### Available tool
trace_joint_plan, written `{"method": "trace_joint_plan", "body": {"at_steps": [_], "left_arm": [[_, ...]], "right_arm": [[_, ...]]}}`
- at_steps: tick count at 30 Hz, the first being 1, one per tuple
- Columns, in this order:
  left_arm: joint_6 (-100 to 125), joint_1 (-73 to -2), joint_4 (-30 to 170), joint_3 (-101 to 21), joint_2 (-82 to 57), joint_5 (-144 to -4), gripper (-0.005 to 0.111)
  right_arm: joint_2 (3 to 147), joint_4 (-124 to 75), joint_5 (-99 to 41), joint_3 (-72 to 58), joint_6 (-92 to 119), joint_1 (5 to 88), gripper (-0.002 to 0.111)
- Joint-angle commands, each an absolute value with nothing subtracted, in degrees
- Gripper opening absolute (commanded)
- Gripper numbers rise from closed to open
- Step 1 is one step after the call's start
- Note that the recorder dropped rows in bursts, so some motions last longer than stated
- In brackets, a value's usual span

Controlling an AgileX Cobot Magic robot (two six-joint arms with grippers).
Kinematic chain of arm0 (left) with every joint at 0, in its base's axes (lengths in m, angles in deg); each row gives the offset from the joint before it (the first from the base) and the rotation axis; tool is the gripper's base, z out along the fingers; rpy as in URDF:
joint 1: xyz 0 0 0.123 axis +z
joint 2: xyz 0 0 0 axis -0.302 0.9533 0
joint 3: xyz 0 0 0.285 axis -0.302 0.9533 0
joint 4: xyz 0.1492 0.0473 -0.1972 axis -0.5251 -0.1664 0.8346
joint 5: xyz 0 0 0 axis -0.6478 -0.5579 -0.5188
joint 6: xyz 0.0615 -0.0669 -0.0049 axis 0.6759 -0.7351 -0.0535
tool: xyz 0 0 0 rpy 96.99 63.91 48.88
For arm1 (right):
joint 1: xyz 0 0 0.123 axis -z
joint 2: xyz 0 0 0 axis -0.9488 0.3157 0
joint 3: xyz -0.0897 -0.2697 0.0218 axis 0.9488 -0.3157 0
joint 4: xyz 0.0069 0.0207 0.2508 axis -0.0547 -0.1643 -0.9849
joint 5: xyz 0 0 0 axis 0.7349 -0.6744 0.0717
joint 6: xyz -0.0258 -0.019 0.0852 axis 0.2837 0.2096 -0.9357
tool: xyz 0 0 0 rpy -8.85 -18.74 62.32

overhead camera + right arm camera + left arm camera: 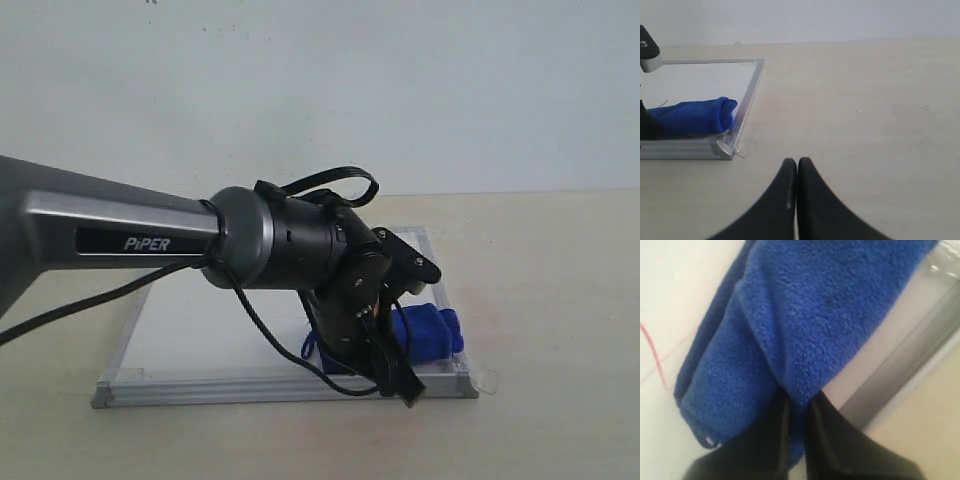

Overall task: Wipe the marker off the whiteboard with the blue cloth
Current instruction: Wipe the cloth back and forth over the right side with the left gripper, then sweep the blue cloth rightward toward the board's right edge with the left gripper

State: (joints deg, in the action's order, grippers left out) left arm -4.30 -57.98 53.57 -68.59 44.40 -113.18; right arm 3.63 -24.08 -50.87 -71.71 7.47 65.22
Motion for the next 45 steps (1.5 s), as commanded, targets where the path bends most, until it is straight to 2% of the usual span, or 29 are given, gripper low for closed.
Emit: {"method": "trace_joint_plan", "body": {"at_steps": [1, 7, 13, 16, 20, 28, 31, 42, 45], "left_arm": [[-11.39, -53.49, 46.02, -68.75, 44.51, -115.93, 0.004], [-11.68, -49.63, 53.39, -68.75, 44.51, -115.67, 0.004], [-9.98, -53.73, 67.81, -68.75, 44.51, -113.08, 0.004], [-9.98, -56.58, 68.18, -68.75, 44.51, -109.59, 0.004], [-9.98, -56.98, 67.92, -68.75, 44.51, -105.82, 0.004], [-20.10, -48.98, 67.56, -68.75, 44.51, -104.74, 0.004], [-22.00, -48.10, 70.01, -68.75, 44.51, -104.04, 0.004], [-19.66, -56.54, 73.58, -68.75, 44.51, -93.11, 0.004], [-19.66, -56.99, 73.32, -68.75, 45.18, -91.66, 0.004]], "right_arm": [[3.40, -23.98, -50.37, -71.63, 7.48, 65.36, 0.000], [3.40, -23.98, -50.37, -71.63, 7.48, 65.36, 0.000], [3.40, -23.98, -50.37, -71.63, 7.48, 65.36, 0.000], [3.40, -23.98, -50.37, -71.63, 7.48, 65.36, 0.000], [3.40, -23.98, -50.37, -71.63, 7.48, 65.36, 0.000], [3.40, -23.98, -50.37, -71.63, 7.48, 65.36, 0.000], [3.40, -23.98, -50.37, -71.63, 7.48, 65.36, 0.000], [3.40, -23.98, -50.37, -71.63, 7.48, 65.36, 0.000], [3.40, -23.98, -50.37, -71.63, 7.48, 65.36, 0.000]]}}
